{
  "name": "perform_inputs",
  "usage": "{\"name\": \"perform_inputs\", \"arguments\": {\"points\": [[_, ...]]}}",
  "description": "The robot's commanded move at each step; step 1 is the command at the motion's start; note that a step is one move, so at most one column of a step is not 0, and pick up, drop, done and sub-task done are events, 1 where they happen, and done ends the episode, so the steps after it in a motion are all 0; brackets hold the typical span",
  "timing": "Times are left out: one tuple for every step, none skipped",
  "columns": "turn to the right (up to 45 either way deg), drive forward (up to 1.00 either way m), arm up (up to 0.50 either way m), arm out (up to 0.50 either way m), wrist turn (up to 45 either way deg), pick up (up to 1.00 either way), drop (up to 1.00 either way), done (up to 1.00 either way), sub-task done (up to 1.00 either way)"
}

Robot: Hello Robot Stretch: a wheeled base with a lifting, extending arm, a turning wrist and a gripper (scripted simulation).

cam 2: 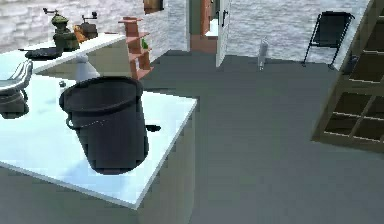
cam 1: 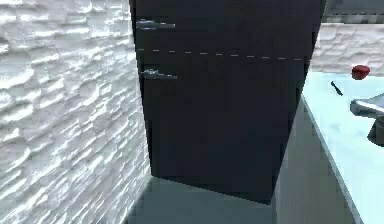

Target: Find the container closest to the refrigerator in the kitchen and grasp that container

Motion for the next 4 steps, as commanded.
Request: {"name": "perform_inputs", "arguments": {"points": [[15.0, 0.0, 0.0, 0.0, 0.0, 0.0, 0.0, 0.0, 0.0], [0.0, 0.5, 0.0, 0.0, 0.0, 0.0, 0.0, 0.0, 0.0], [-33.0, 0.0, 0.0, 0.0, 0.0, 0.0, 0.0, 0.0, 0.0], [0.0, 0.0, 0.5, 0.0, 0.0, 0.0, 0.0, 0.0, 0.0]]}}
